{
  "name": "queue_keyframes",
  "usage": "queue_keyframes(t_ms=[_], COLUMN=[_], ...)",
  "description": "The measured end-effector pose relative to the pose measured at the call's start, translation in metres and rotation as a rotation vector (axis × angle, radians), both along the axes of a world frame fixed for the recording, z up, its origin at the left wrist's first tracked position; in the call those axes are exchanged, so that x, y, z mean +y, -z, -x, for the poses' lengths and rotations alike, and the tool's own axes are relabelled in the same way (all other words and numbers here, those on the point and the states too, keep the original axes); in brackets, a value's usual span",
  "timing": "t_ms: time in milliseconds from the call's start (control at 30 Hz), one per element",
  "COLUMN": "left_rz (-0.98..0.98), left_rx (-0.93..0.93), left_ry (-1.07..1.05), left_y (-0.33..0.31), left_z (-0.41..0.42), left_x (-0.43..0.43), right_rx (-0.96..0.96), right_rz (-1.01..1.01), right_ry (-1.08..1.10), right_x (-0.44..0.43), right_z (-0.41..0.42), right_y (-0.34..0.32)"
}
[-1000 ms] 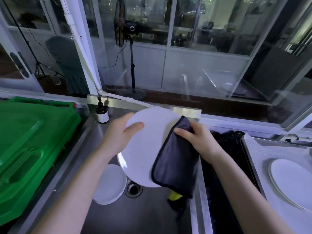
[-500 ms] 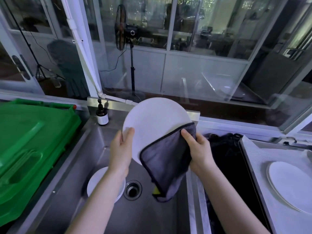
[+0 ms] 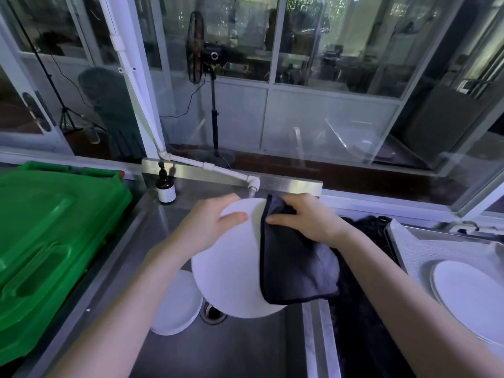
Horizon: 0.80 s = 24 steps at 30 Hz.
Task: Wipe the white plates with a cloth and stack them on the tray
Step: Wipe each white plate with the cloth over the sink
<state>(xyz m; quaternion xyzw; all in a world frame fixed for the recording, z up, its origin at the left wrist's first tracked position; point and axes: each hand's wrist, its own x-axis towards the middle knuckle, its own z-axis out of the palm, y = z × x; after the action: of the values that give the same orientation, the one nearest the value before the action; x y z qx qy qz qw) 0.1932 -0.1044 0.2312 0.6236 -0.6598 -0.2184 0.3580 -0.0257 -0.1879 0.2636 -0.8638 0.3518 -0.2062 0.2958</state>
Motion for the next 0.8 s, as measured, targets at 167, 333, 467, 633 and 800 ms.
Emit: queue_keyframes(t_ms=[167,333,467,633,800], left_rz=[0.178,0.148,0.184,0.033,0.022], left_rx=[0.444,0.911,0.899,0.455,0.138], left_ry=[-0.270,-0.485,-0.495,-0.196,-0.017], left_y=[0.002,0.036,0.033,0.006,-0.014], left_z=[-0.004,0.028,0.024,-0.013,-0.009], left_x=[0.004,0.015,0.008,0.004,-0.005], right_rx=[-0.318,-0.933,-0.872,-0.341,-0.065], right_rz=[-0.136,-0.688,-0.709,-0.213,-0.028], right_ry=[0.241,0.521,0.497,0.217,0.111], right_x=[0.000,0.025,0.027,-0.001,-0.003], right_z=[0.009,0.004,0.001,0.015,0.000], right_y=[0.023,0.064,0.067,0.016,0.000])
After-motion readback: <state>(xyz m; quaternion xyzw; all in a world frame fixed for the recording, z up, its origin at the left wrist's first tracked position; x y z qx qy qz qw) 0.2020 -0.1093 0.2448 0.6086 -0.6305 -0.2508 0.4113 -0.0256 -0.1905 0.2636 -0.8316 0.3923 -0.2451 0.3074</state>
